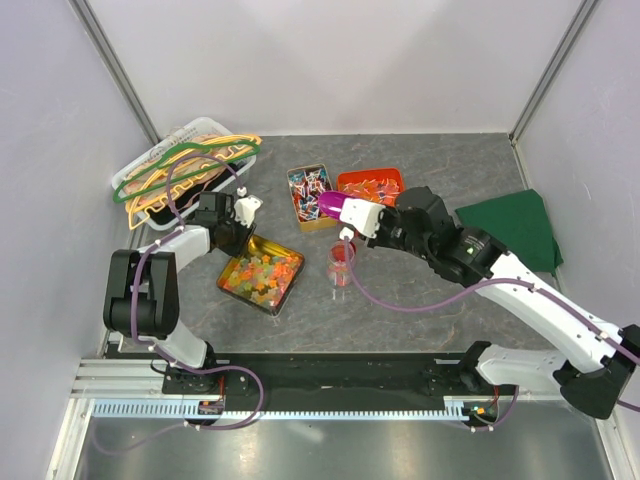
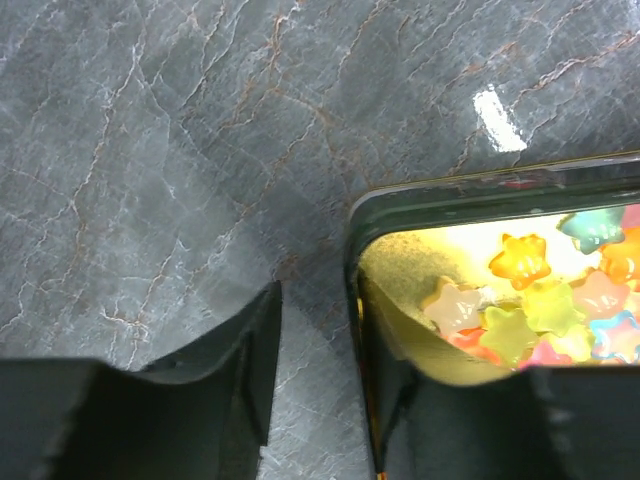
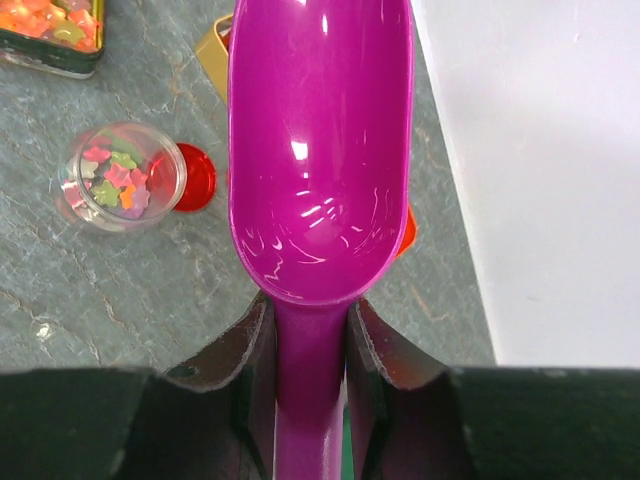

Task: Pack the candies
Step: Scoop the fake candies from the storage box.

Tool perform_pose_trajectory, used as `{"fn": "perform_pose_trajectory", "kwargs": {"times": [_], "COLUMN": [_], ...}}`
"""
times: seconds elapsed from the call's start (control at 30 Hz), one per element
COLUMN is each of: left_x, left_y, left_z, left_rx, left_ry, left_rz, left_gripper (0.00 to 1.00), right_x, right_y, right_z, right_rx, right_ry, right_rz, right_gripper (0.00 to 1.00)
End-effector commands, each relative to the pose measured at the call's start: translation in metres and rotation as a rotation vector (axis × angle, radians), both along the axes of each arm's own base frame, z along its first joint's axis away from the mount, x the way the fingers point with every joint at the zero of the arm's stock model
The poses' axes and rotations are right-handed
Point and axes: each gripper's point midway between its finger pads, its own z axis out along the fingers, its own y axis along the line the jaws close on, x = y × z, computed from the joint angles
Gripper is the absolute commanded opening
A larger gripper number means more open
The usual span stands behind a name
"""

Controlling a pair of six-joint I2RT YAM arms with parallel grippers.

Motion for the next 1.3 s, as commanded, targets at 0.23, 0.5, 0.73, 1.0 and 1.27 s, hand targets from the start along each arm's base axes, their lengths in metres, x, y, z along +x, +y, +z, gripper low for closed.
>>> {"fn": "perform_pose_trajectory", "kwargs": {"times": [0.23,0.5,0.73,1.0,1.27], "left_x": [0.028,0.037,0.043,0.034,0.031], "left_y": [-0.006,-0.01,-0.022,-0.033,-0.034], "left_z": [0.031,0.05,0.082,0.082,0.069], "left_rx": [0.014,-0.01,-0.09,-0.148,-0.147], "left_ry": [-0.117,-0.176,-0.258,-0.222,-0.161], "left_rz": [-0.01,0.014,0.011,-0.016,-0.006], "left_gripper": [0.02,0.02,0.02,0.02,0.02], "right_x": [-0.01,-0.018,-0.019,0.002,0.024], "right_y": [0.056,0.104,0.137,0.154,0.176], "right_z": [0.03,-0.013,-0.028,-0.042,-0.046], "right_rx": [-0.154,-0.414,-0.56,-0.719,-0.849], "right_ry": [-0.109,-0.24,-0.348,-0.461,-0.545], "right_rz": [0.14,0.208,0.221,0.181,0.151], "right_gripper": [0.0,0.0,0.0,0.0,0.0]}}
